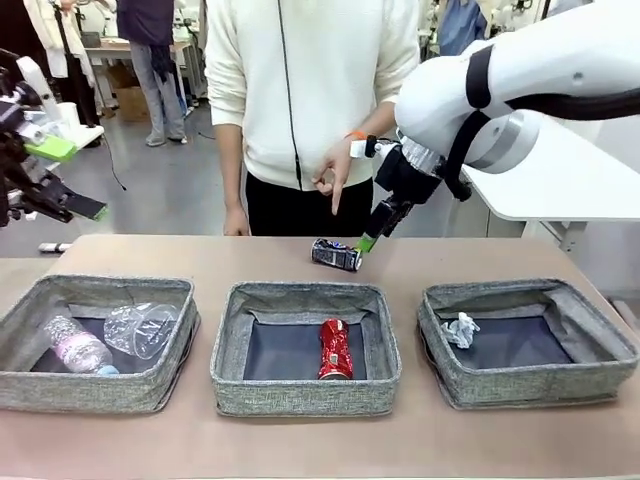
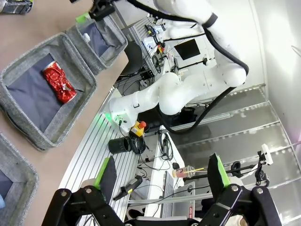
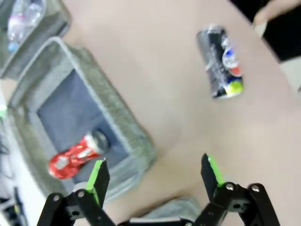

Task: Sort the waste into the appropriate baskets.
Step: Pick up the waste item pointed out by the person.

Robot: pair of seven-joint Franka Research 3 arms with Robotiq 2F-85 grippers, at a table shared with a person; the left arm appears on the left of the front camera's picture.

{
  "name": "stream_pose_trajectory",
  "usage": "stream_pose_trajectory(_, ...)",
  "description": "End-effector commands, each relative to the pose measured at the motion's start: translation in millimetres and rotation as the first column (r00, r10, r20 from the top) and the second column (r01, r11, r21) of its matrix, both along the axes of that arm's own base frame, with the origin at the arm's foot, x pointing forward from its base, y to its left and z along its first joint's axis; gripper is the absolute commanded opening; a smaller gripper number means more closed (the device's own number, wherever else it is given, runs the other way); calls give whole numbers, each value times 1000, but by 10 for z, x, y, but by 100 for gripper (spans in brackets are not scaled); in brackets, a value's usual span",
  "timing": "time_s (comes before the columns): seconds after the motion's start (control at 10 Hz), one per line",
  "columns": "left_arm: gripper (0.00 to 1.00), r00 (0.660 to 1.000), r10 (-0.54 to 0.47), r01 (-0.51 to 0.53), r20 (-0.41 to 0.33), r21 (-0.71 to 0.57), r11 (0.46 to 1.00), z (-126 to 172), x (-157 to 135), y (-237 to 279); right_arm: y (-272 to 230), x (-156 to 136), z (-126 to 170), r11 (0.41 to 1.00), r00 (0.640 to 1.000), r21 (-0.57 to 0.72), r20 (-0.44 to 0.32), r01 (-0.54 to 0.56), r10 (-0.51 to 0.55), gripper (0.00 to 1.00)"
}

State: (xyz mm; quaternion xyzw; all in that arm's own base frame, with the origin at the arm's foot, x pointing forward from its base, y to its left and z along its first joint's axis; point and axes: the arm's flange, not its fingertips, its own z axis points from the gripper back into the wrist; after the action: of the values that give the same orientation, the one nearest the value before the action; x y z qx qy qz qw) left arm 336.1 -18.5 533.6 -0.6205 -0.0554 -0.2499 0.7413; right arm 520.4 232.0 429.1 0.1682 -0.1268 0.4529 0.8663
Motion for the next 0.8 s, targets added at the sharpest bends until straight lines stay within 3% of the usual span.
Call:
stream_pose_trajectory(0.0, 100, 1000, -5, 5, 20, -28, 1000, 24, -3, -11, -83, 437, -117, 997, 990, 26, 125, -67, 63, 100)
stream_pose_trajectory(0.2, 100, 1000, -5, 5, 20, -28, 1000, 24, -3, -11, -81, 717, -342, 986, 960, 83, 253, -142, 117, 100)
stream_pose_trajectory(0.3, 100, 1000, -5, 5, 20, -28, 1000, 24, -3, -11, -58, 834, -470, 983, 956, 100, 267, -155, 123, 100)
stream_pose_trajectory(0.7, 100, 1000, -5, 5, 20, -28, 1000, 24, -3, -11, 103, 1253, -941, 968, 954, 101, 221, -231, 204, 100)
